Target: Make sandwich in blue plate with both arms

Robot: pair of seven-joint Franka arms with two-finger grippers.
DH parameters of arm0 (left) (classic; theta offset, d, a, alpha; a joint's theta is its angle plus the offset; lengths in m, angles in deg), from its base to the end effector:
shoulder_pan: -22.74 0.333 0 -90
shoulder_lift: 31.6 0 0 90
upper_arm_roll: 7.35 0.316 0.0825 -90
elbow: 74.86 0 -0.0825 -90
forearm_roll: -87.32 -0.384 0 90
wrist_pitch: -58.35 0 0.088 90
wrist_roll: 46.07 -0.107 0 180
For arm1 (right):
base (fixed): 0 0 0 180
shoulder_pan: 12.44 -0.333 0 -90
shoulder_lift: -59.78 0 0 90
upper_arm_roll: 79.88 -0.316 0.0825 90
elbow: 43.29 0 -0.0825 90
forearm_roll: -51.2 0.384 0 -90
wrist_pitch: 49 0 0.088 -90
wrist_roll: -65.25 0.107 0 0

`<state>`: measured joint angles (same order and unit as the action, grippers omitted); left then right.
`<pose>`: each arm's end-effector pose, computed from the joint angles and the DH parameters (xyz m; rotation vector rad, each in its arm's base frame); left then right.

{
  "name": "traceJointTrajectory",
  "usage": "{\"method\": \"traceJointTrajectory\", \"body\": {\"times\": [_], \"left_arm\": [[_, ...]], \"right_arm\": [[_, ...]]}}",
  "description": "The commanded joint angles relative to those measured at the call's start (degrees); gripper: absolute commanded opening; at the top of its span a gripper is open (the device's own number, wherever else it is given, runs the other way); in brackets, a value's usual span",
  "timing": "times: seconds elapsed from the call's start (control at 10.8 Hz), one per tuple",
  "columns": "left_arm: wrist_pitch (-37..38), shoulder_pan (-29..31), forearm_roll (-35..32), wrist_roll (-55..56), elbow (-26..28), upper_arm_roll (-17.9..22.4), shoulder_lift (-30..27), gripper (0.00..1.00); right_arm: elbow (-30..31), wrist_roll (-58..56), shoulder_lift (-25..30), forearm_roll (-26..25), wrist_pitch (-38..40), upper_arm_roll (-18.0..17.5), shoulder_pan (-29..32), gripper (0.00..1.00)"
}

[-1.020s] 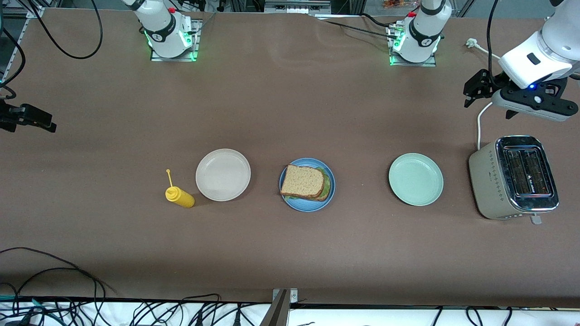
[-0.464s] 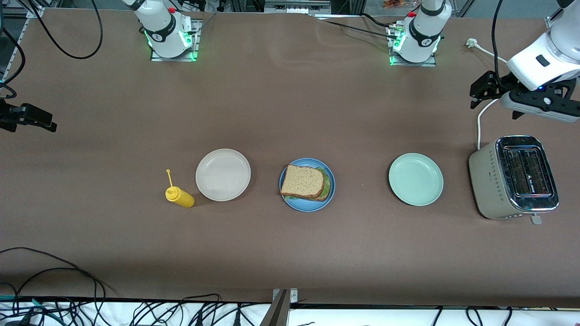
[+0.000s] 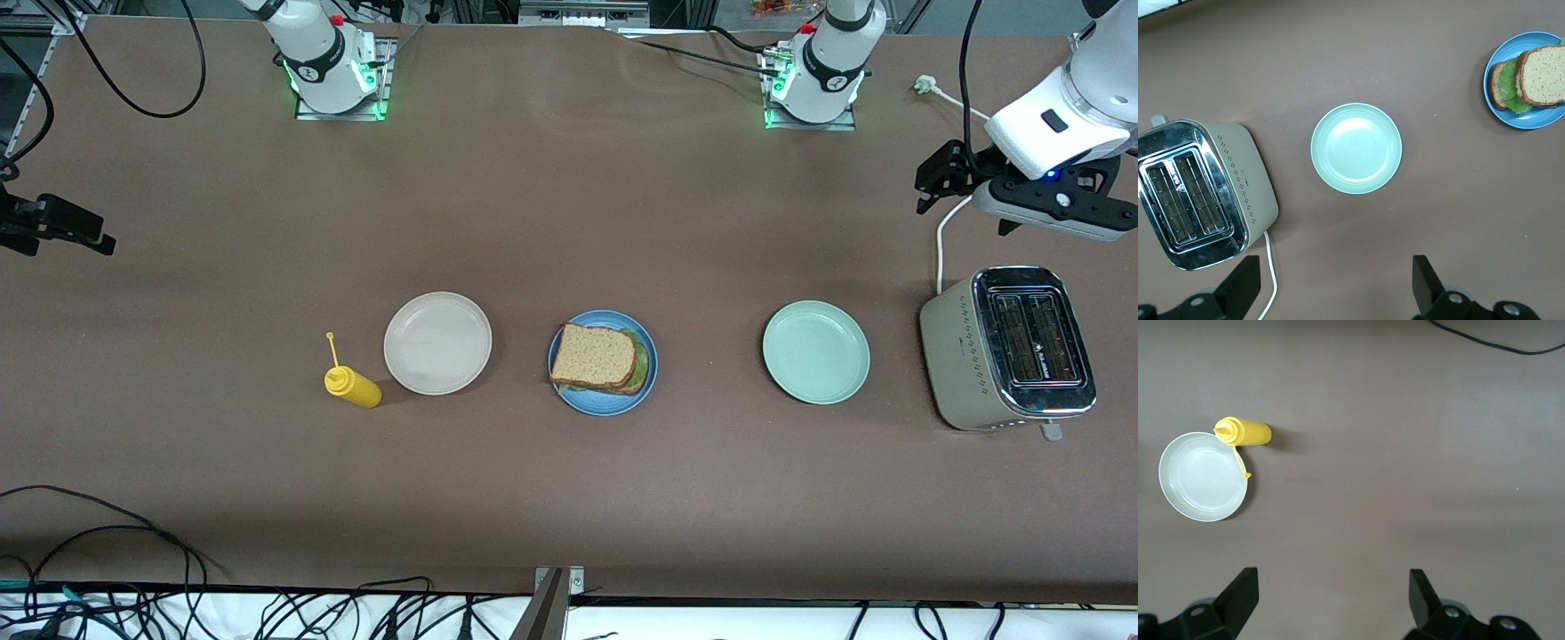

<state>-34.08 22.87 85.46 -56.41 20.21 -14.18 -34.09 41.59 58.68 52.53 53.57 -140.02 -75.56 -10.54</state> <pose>0.5403 -0.0615 0.6101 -3.0695 0.4619 0.0064 0.5916 -0.0572 0.5958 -3.1077 -0.0085 0.0239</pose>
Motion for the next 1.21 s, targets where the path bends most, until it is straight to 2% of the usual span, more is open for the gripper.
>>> {"method": "traceJointTrajectory", "body": {"times": [0.0,0.09,0.28,0.65,1.11], "left_arm": [[-0.5,0.8,-0.3,0.2,-0.2,-0.6,0.1,1.00],[-0.5,0.8,-0.3,0.0,-0.3,-0.6,0.5,1.00],[-0.4,0.8,-0.2,-0.2,-1.0,-0.4,0.7,1.00],[-0.4,0.7,-0.3,0.0,-1.1,-0.6,0.9,1.00],[-0.2,0.8,-0.3,0.0,-1.1,-0.5,0.9,1.00]], "right_arm": [[0.4,1.6,1.4,0.4,0.5,-0.7,-0.7,1.00],[3.8,2.5,3.6,-0.1,-0.7,-0.7,-1.0,1.00],[6.9,2.5,7.0,-0.2,-2.2,-0.8,-1.2,1.00],[6.3,4.3,7.4,-1.7,-1.2,-3.1,-1.2,1.00],[5.6,4.2,7.0,-2.3,-1.2,-3.3,-1.1,1.00]]}}
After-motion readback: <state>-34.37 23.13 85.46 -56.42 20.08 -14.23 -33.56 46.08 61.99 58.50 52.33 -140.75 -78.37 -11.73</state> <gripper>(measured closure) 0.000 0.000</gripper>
